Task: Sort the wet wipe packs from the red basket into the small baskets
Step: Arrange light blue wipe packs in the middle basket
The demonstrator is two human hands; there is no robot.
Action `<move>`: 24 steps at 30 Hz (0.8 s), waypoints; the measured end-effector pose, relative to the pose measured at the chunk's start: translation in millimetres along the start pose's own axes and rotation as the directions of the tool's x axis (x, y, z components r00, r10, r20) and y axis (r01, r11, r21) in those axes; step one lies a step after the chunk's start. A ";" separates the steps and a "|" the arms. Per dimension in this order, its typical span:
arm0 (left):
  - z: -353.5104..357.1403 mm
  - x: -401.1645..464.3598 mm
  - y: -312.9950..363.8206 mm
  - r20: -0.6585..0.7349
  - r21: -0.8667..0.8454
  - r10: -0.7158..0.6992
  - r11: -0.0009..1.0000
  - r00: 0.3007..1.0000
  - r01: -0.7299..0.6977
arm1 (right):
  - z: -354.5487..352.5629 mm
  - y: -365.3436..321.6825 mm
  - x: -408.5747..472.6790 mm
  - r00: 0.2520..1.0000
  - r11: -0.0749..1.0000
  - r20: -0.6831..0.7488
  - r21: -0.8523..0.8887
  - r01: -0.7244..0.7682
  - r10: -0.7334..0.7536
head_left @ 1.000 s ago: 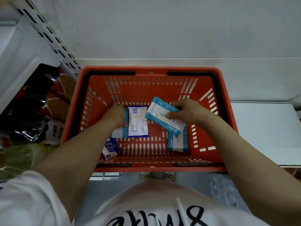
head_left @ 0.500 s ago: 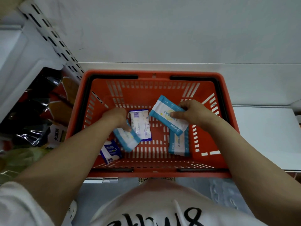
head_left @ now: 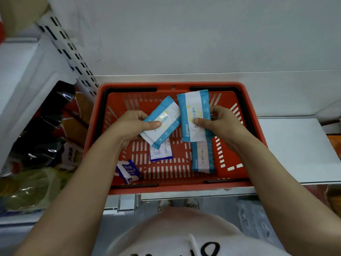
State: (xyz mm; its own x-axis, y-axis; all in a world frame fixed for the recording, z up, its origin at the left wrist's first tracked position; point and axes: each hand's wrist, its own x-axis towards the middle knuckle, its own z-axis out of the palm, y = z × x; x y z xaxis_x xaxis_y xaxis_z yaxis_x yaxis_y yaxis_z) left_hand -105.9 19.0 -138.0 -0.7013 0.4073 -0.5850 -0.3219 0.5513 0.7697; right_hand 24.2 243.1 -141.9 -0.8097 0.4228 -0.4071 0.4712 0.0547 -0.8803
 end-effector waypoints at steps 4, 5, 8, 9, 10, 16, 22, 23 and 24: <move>4.9 -10.0 6.6 0.047 -0.057 0.089 0.995 0.995 -0.086 | 3.7 2.5 -27.0 0.998 0.999 -0.068 0.046 0.013 -0.010; 7.6 -11.6 8.4 0.054 -0.071 0.113 0.991 0.992 -0.110 | 3.5 3.4 -34.2 0.996 0.996 -0.088 0.080 0.026 -0.019; 21.9 -21.6 15.9 0.085 -0.154 0.175 0.975 0.981 -0.160 | -1.4 5.7 -56.4 0.989 0.981 -0.143 0.181 0.072 -0.046; 27.9 -26.3 17.8 0.100 -0.189 0.198 0.966 0.975 -0.177 | -4.7 7.0 -64.5 0.986 0.975 -0.161 0.207 0.086 -0.053; 34.7 -32.1 18.7 0.116 -0.215 0.223 0.957 0.968 -0.195 | -8.3 9.0 -73.0 0.981 0.968 -0.185 0.229 0.100 -0.057; 80.9 -73.3 19.7 0.225 -0.275 0.319 0.927 0.921 -0.254 | -43.6 26.8 -125.9 0.933 0.916 -0.356 0.356 0.185 -0.050; 173.6 -129.8 14.9 0.328 -0.286 0.387 0.910 0.862 -0.300 | -105.3 78.9 -215.0 0.860 0.835 -0.509 0.463 0.296 -0.023; 196.2 -141.3 11.1 0.348 -0.277 0.389 0.912 0.853 -0.303 | -118.7 94.1 -235.4 0.847 0.823 -0.531 0.470 0.319 -0.025; 219.8 -153.0 6.4 0.366 -0.267 0.387 0.915 0.846 -0.303 | -132.3 110.5 -255.8 0.833 0.814 -0.553 0.469 0.341 -0.030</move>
State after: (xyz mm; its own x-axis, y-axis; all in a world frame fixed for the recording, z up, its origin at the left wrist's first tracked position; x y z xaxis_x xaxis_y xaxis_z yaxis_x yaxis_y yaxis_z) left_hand 139.1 120.3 -99.8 -0.4856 0.8246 -0.2903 -0.2518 0.1861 0.9497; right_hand 329.7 260.7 -102.9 -0.4948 0.8506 -0.1776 -0.0569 -0.2357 -0.9702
